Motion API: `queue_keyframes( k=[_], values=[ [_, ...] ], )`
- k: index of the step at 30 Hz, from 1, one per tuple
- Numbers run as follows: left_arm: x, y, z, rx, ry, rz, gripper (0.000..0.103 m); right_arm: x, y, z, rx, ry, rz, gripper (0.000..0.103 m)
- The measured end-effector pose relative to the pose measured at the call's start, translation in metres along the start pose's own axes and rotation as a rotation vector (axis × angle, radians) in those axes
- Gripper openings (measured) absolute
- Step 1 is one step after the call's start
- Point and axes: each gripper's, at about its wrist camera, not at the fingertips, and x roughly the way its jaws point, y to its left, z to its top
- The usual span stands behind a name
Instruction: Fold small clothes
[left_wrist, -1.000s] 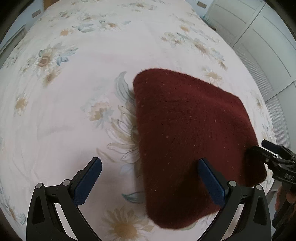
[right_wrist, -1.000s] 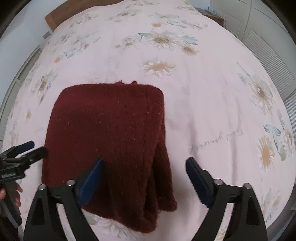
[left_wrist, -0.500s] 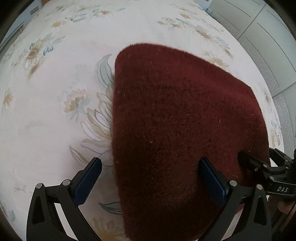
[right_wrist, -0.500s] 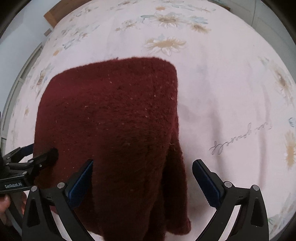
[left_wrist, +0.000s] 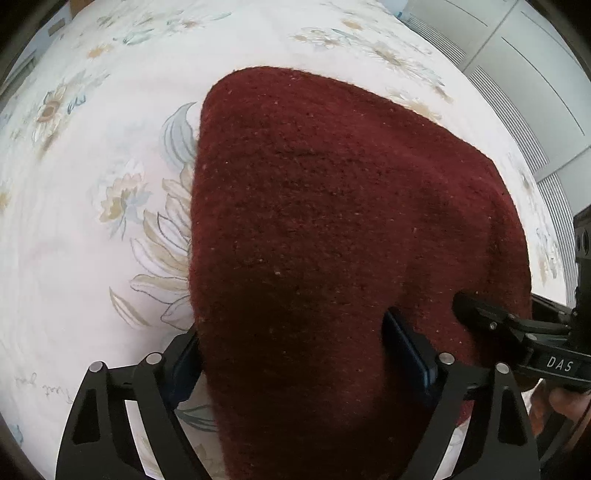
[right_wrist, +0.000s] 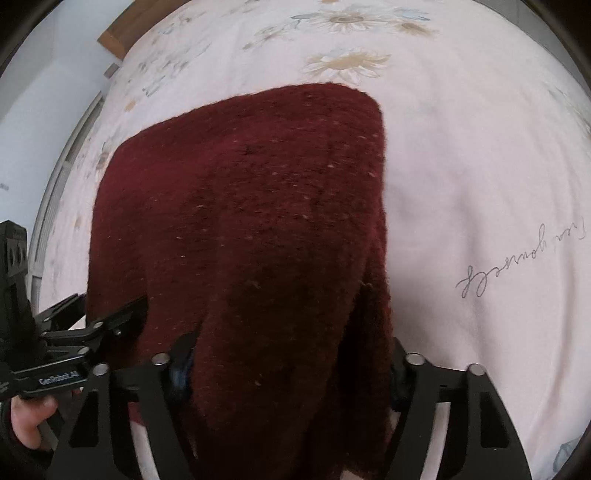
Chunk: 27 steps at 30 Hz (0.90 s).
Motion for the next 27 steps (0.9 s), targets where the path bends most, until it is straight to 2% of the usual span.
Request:
queue_keyframes(
  k=[4, 7, 9, 12, 17, 21, 25, 27],
  values=[
    [0.0, -0.005, 0.002, 0.009, -0.01, -0.014, 0.073, -0.002, 0.012, 0.002, 0.003, -0.007, -0.03, 0.052],
    [-0.008, -0.006, -0.004, 0.039, -0.028, -0.016, 0.059, -0.009, 0.025, -0.001, 0.001, -0.028, -0.069, 0.045],
    [-0.016, -0.006, -0.005, 0.052, -0.045, -0.022, 0.049, -0.017, 0.032, -0.005, -0.009, -0.049, -0.084, 0.042],
    [-0.038, 0.0, -0.006, 0.052, -0.071, -0.071, 0.042, -0.033, 0.044, -0.01, -0.036, -0.083, -0.095, 0.04],
    [-0.077, 0.016, -0.007, 0.077, -0.128, -0.098, 0.04, -0.052, 0.078, -0.015, -0.089, -0.124, -0.066, 0.039],
    [-0.112, 0.047, -0.013, 0.066, -0.173, -0.108, 0.04, -0.06, 0.117, -0.014, -0.137, -0.147, -0.019, 0.039],
    [-0.133, 0.086, -0.027, 0.039, -0.196, -0.09, 0.041, -0.048, 0.161, -0.014, -0.207, -0.134, -0.018, 0.04],
    [-0.13, 0.106, -0.035, 0.013, -0.195, -0.079, 0.041, -0.035, 0.177, -0.018, -0.225, -0.12, -0.024, 0.041]
  ],
)
